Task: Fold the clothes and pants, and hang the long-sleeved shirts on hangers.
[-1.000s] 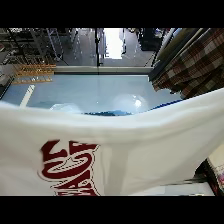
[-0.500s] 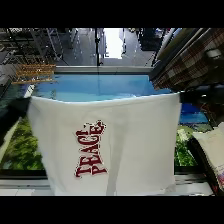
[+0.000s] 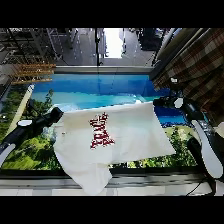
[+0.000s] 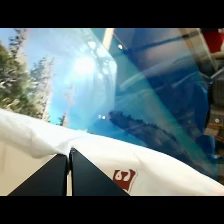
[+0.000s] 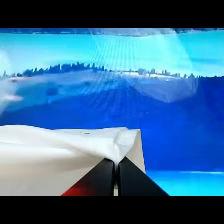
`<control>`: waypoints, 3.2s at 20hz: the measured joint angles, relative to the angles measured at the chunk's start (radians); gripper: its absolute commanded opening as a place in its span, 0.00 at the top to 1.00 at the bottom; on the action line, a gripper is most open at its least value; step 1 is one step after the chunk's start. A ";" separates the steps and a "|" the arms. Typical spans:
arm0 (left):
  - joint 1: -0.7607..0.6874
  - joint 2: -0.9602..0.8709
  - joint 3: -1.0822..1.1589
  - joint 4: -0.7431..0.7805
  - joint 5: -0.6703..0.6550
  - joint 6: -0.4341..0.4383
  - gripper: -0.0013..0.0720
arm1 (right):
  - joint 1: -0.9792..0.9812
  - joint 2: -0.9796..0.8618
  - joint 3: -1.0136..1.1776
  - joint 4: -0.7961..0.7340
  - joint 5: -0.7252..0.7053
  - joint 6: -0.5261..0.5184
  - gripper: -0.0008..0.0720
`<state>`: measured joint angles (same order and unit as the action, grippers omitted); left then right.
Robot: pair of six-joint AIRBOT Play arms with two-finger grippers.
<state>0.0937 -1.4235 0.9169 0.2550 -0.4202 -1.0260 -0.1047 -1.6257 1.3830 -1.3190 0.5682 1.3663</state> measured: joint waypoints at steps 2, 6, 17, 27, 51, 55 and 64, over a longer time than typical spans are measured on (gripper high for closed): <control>0.028 -0.014 0.031 0.000 -0.060 0.000 0.98 | -0.003 -0.011 -0.002 -0.001 -0.005 0.004 0.97; 0.148 -0.020 0.055 0.015 -0.328 -0.016 0.98 | -0.029 -0.006 -0.003 -0.018 0.158 -0.015 0.97; 0.214 -0.036 0.063 0.402 -0.760 -0.230 0.98 | -0.065 -0.042 -0.003 -0.041 0.470 -0.129 0.97; 0.189 0.058 -0.027 0.629 -0.964 -0.312 0.16 | -0.268 -0.053 -0.029 0.105 0.745 -0.233 0.45; -0.104 0.397 -0.560 0.620 -0.597 -0.415 0.37 | -0.548 -0.149 -0.136 0.246 1.043 -0.483 0.46; -0.124 0.396 -0.562 0.635 -0.568 -0.444 0.69 | -0.516 -0.153 -0.137 0.229 1.051 -0.496 0.51; -0.127 0.397 -0.566 0.651 -0.668 -0.463 0.97 | -0.497 -0.146 -0.132 0.156 1.118 -0.519 0.97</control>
<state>-0.0338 -1.0260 0.3511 0.9058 -1.0885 -1.4895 -0.6018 -1.7714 1.2510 -1.1633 1.6859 0.8471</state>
